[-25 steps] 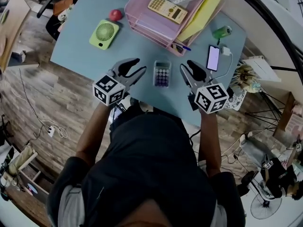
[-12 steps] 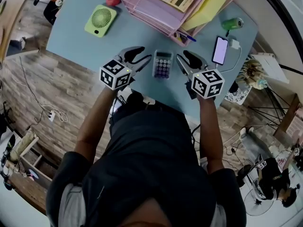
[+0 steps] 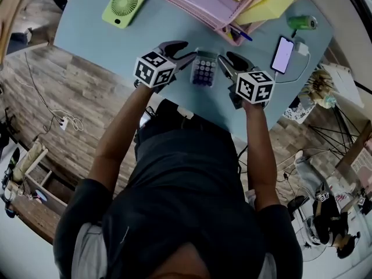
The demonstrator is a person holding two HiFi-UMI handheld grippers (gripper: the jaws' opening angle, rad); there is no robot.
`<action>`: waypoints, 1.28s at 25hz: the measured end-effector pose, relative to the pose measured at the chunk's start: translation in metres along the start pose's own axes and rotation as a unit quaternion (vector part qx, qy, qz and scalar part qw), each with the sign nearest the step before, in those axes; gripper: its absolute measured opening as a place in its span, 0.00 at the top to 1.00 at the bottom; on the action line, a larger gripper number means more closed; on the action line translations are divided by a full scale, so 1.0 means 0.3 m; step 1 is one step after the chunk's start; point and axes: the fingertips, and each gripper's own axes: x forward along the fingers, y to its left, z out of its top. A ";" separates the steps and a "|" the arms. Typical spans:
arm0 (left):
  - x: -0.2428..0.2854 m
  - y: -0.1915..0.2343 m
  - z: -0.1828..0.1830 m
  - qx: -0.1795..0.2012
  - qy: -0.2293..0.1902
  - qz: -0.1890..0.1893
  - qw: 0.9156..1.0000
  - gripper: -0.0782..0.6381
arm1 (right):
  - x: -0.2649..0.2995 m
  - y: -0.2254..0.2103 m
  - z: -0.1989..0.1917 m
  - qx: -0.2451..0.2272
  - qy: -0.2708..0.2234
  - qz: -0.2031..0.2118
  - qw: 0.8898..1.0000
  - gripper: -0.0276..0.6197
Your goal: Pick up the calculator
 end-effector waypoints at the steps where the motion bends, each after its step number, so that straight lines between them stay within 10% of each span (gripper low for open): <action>1: 0.014 0.006 -0.012 -0.004 0.004 0.000 1.000 0.61 | 0.014 -0.008 -0.014 0.003 0.005 0.001 1.000 0.74; 23: 0.206 0.052 -0.140 -0.004 0.106 -0.022 0.994 0.60 | 0.208 -0.054 -0.131 0.027 0.066 0.020 0.997 0.76; 32: 0.100 -0.005 -0.072 0.042 0.070 0.006 0.997 0.61 | 0.139 0.055 -0.066 -0.034 0.038 0.004 0.999 0.76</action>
